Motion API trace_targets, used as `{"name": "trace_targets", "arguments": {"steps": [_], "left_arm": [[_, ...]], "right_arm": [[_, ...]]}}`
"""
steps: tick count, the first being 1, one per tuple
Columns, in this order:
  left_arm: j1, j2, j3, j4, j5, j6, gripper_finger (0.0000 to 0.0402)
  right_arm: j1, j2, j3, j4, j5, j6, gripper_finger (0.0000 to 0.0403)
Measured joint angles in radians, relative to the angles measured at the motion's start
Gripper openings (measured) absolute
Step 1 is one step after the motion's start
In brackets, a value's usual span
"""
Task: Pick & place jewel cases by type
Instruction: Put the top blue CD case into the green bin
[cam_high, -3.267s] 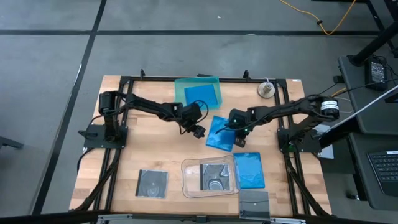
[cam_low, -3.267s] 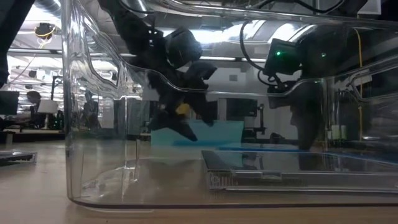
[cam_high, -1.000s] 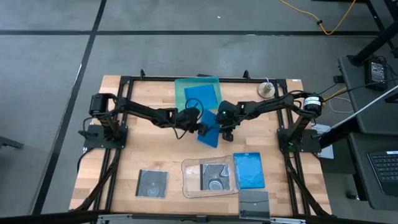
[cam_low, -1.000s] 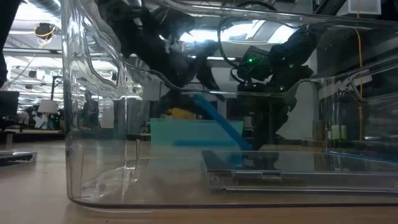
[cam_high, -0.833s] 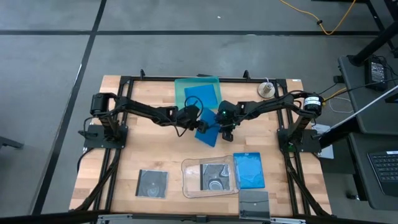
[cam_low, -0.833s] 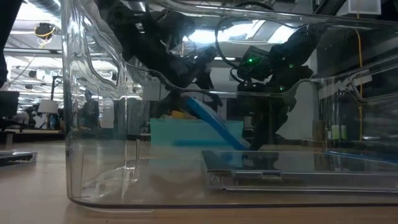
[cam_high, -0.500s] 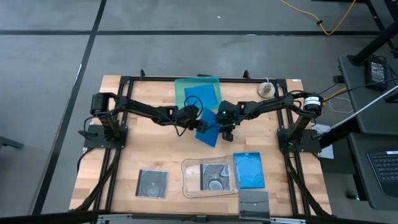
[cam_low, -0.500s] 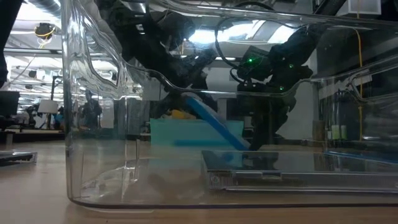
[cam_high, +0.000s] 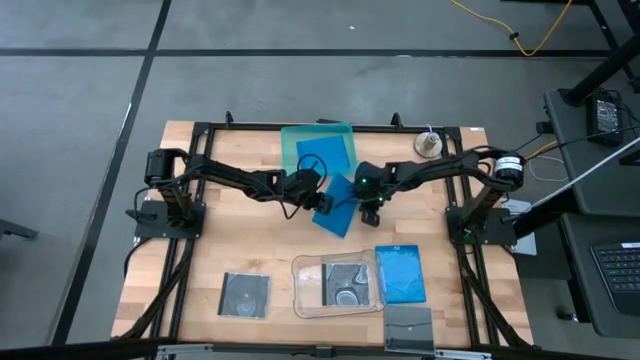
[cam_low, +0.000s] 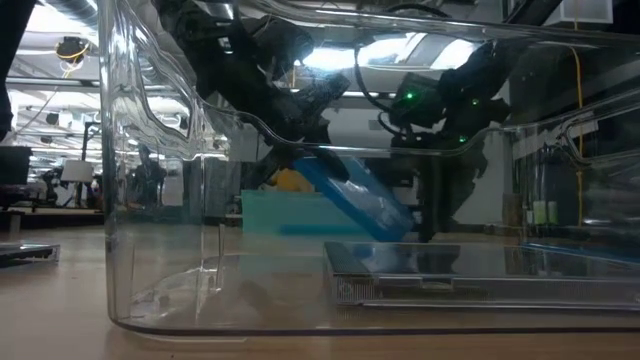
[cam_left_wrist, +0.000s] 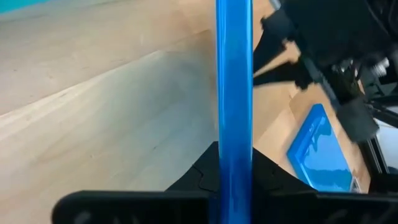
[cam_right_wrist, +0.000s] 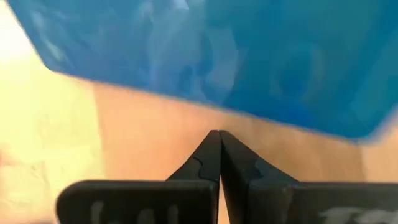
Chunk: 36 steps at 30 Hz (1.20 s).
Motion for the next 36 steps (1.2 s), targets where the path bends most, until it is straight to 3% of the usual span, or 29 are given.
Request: {"name": "trace_targets", "arguments": {"steps": [7,13,28,36], "left_arm": [[0.007,-0.045,-0.002,-0.024,-0.003,0.063,0.0018],[0.032,-0.120,-0.003,-0.034,-0.017,0.122,0.0018],[0.058,-0.428,-0.003,-0.084,-0.121,0.236,0.0018],[0.058,-0.577,-0.003,-0.091,-0.138,0.279,0.0018]], "right_arm": [[-0.007,-0.111,-0.001,-0.141,0.134,0.021,0.0007],[-0.034,-0.211,0.001,-0.198,0.137,0.054,0.0007],[-0.058,-0.471,0.003,-0.190,0.202,0.238,0.0007],[-0.055,-0.622,0.004,-0.096,0.205,0.293,0.0007]]}}
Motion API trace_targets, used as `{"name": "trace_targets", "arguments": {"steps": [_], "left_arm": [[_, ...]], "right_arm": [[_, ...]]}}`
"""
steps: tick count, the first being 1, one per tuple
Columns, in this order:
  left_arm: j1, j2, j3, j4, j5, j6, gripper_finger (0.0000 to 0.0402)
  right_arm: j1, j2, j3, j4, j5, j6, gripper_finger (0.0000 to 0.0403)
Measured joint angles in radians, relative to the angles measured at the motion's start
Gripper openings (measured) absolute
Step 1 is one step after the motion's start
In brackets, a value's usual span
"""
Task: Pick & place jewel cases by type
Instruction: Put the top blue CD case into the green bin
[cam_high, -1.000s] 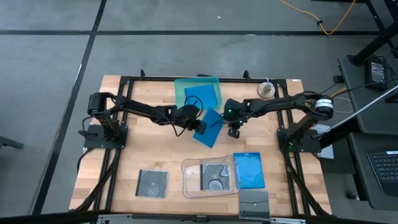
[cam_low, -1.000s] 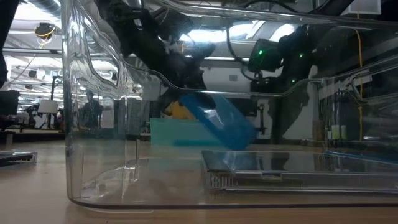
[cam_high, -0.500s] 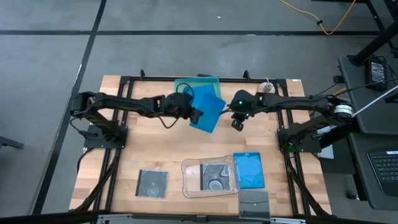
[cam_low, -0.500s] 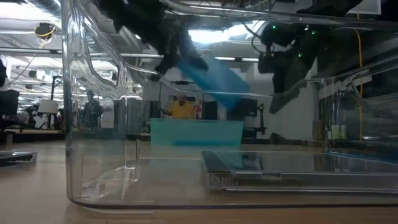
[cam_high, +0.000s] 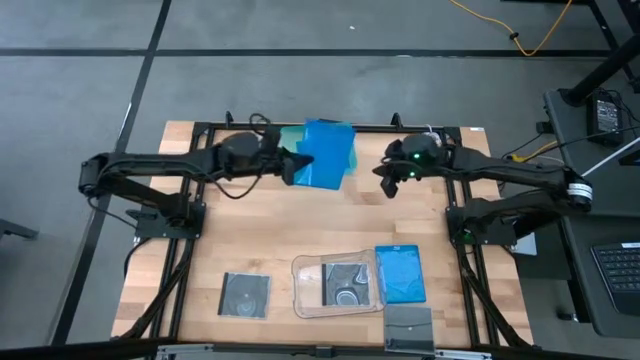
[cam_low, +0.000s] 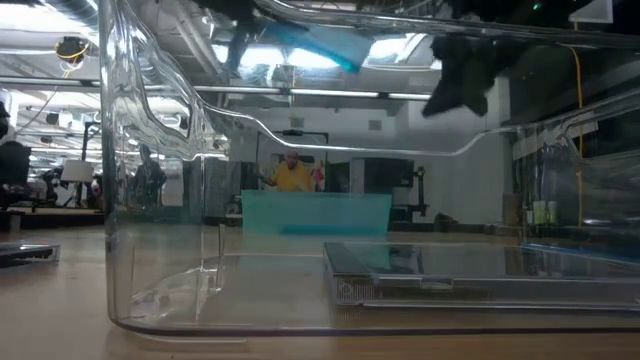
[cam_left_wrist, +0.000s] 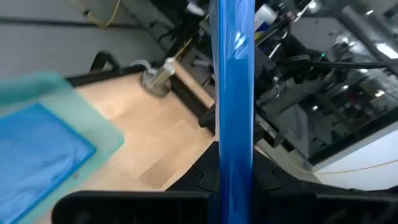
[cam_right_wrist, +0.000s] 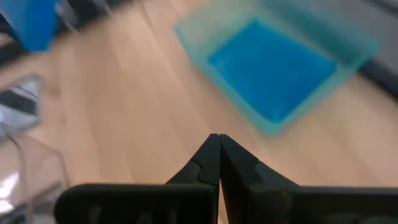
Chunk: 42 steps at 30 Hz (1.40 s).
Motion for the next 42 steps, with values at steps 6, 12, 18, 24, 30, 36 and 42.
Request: {"name": "trace_targets", "arguments": {"steps": [6,12,18,24,30,36,42], "left_arm": [[0.000,-0.089,0.000,-0.003,0.000,0.064,0.0018],[0.000,-0.172,0.000,-0.002,0.029,0.161,0.0018],[0.000,-0.233,0.000,-0.001,0.046,0.229,0.0018],[0.000,-0.278,0.001,0.009,0.124,0.280,0.0018],[0.000,-0.292,0.089,-0.039,0.247,0.345,0.0018],[-0.001,-0.287,0.205,-0.173,0.282,0.437,0.0018],[-0.001,-0.286,0.225,-0.259,0.266,0.510,0.0018]], "right_arm": [[0.022,-0.106,0.002,0.114,-0.001,-0.008,0.0007],[0.056,-0.131,0.139,0.021,0.048,-0.065,0.0007],[0.087,-0.090,0.375,-0.104,0.134,-0.149,0.0007],[0.096,-0.057,0.521,-0.130,0.162,-0.199,0.0007],[0.096,-0.053,0.537,-0.145,0.163,-0.196,0.0007],[0.096,-0.024,0.537,-0.149,0.163,-0.189,0.0007],[0.096,0.022,0.536,-0.148,0.163,-0.182,0.0007]]}}
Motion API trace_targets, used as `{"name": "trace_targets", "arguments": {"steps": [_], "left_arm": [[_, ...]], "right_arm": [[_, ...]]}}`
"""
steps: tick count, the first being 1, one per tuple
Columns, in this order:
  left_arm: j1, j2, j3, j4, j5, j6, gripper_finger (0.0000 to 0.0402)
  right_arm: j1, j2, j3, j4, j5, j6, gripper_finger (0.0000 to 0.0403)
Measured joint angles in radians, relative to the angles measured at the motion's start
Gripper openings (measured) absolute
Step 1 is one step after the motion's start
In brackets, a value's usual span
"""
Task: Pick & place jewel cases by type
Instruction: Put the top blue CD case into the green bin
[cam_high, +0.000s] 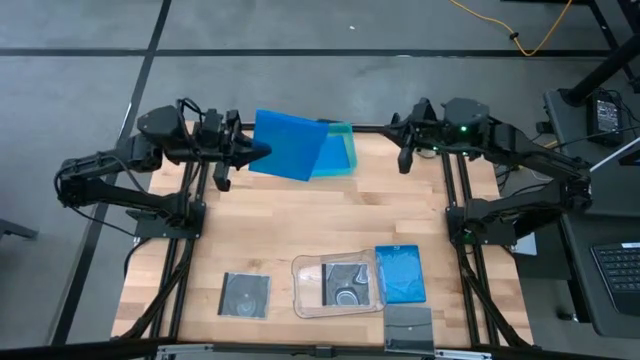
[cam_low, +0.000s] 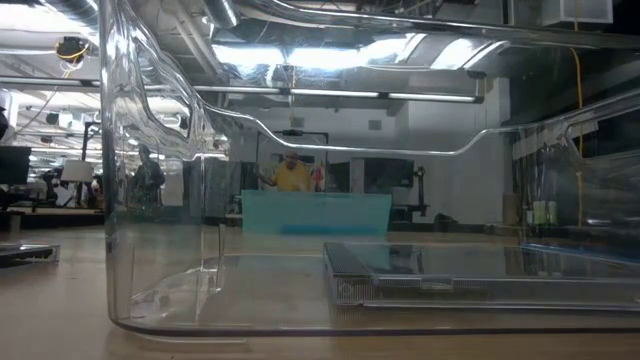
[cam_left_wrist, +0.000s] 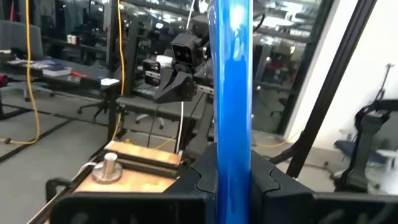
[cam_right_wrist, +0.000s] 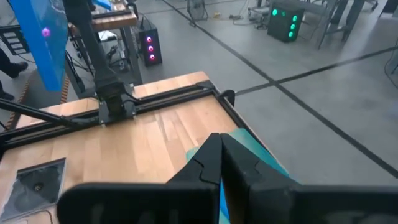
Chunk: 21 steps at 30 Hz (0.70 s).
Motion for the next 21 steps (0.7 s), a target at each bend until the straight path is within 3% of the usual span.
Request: {"name": "trace_targets", "arguments": {"steps": [12,21], "left_arm": [[0.000,0.004,0.000,-0.016,-0.032,0.216,0.0018],[0.000,0.000,0.012,0.048,-0.001,0.389,0.0018]], "right_arm": [[0.000,0.042,0.000,0.027,-0.001,0.019,0.0007],[0.000,0.041,0.000,0.081,-0.039,0.041,0.0007]]}}
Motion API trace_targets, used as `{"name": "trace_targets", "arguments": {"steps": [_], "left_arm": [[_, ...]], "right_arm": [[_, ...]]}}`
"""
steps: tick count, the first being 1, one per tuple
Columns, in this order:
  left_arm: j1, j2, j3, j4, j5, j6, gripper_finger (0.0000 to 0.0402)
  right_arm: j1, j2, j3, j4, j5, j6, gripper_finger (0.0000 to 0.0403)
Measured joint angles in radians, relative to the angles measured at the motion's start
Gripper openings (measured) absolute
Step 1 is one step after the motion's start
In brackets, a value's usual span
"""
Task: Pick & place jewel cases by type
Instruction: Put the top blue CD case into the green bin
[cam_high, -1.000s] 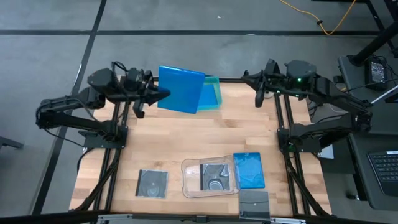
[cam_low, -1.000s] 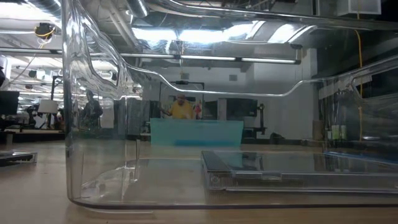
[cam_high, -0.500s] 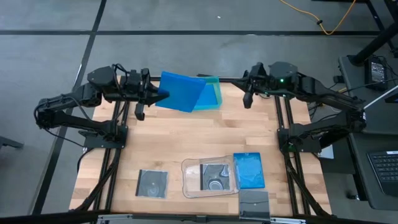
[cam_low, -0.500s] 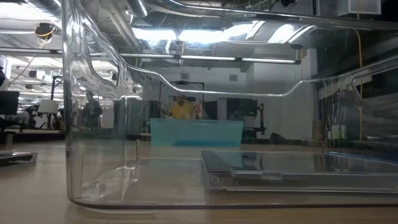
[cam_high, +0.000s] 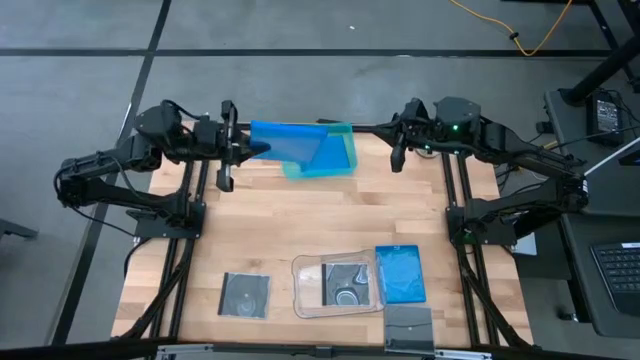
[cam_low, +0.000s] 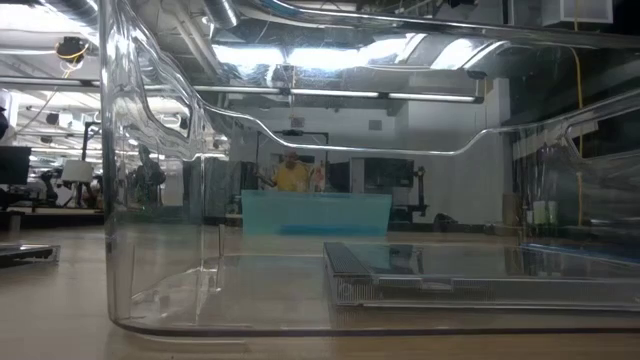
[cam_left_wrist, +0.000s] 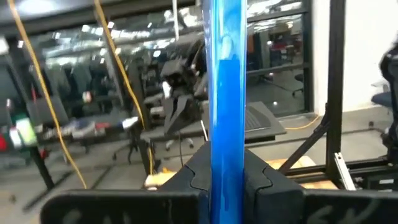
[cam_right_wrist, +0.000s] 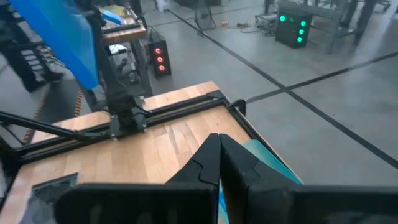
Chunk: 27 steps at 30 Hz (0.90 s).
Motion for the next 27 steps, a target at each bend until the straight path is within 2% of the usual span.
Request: {"name": "trace_targets", "arguments": {"steps": [12,27], "left_arm": [[-0.099,0.000,0.090,0.002,0.017,0.326,0.0018],[-0.285,0.000,0.101,0.001,-0.175,0.791,0.0018]], "right_arm": [[0.000,-0.001,0.000,0.040,-0.019,0.000,0.0007],[0.000,-0.001,0.000,0.039,-0.019,0.024,0.0007]]}}
